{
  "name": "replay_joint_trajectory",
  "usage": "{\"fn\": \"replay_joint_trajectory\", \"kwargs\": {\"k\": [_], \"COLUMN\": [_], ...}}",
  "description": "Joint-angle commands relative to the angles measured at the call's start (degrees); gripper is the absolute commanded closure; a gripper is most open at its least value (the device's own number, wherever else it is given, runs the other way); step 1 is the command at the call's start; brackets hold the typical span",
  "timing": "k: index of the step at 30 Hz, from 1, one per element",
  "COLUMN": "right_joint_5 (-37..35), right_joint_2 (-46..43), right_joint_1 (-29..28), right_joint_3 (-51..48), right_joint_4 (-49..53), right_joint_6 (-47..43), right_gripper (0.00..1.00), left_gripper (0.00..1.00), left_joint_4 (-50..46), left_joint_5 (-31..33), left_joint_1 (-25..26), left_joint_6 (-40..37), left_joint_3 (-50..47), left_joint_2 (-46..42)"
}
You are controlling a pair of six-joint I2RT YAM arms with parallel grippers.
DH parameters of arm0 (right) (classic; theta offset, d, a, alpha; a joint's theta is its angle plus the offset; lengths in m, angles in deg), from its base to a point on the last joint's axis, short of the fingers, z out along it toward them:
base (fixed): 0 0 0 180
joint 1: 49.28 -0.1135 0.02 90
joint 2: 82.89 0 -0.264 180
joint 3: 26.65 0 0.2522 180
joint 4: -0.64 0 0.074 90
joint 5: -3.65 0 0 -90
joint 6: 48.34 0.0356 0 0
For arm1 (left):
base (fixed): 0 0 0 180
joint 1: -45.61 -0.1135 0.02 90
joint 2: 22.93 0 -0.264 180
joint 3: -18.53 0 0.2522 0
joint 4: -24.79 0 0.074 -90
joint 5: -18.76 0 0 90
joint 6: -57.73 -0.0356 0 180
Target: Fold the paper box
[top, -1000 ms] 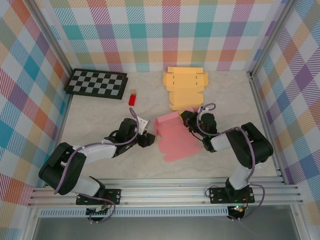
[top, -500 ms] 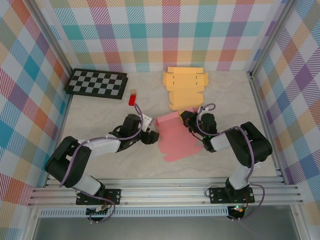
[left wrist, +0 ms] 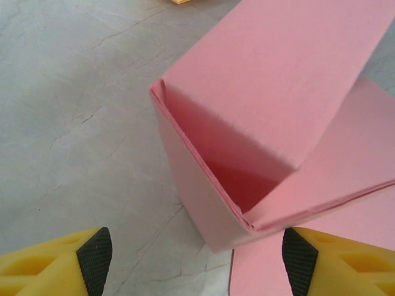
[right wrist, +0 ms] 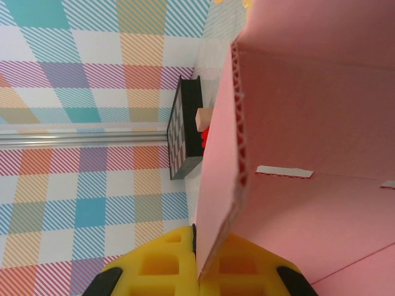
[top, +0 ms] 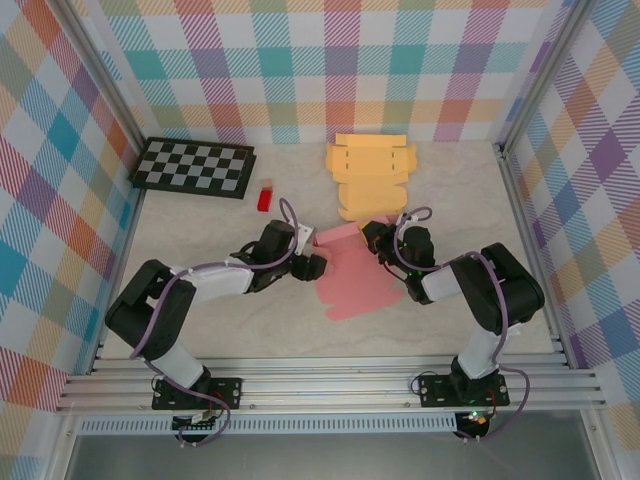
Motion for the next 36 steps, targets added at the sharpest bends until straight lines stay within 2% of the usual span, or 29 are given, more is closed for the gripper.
{"fn": "replay_joint_trajectory", "kwargs": {"k": [1,5,14,30,33,36], "right_joint_5": [1.56,1.74,2.44,2.60,2.49,2.19], "right_joint_2": [1.30,1.42,1.53,3.91,4.23,4.43], "right_joint_1": [0.11,0.10,0.10,0.15,0.15,0.09], "right_joint_3": [-0.73,-0.65,-0.77,0.12,0.35,0.50], "right_joint_4": [-3.23,-3.32,-3.07,-1.21,-0.97,-0.45], "right_joint_6": [-0.40,-0.27,-0.22,1.81,2.13,2.50], "right_gripper": [1.00,1.00,1.00,1.00,1.00,1.00], "left_gripper": [0.25,0.25,0.25,0.32,0.36,0.46], "left_joint_4": [-1.94,-5.78,-9.81,-0.14,1.19,1.43], "left_joint_5": [6.51,12.36,20.71,23.51,23.96,24.34], "left_joint_1": [1.75,3.40,4.15,5.07,5.16,5.16], "left_joint_6": [2.60,2.92,2.75,-0.33,-0.22,0.98], "left_joint_3": [3.25,7.34,12.60,13.93,14.11,14.53], "left_joint_2": [2.28,5.70,10.07,13.62,13.97,14.28]}}
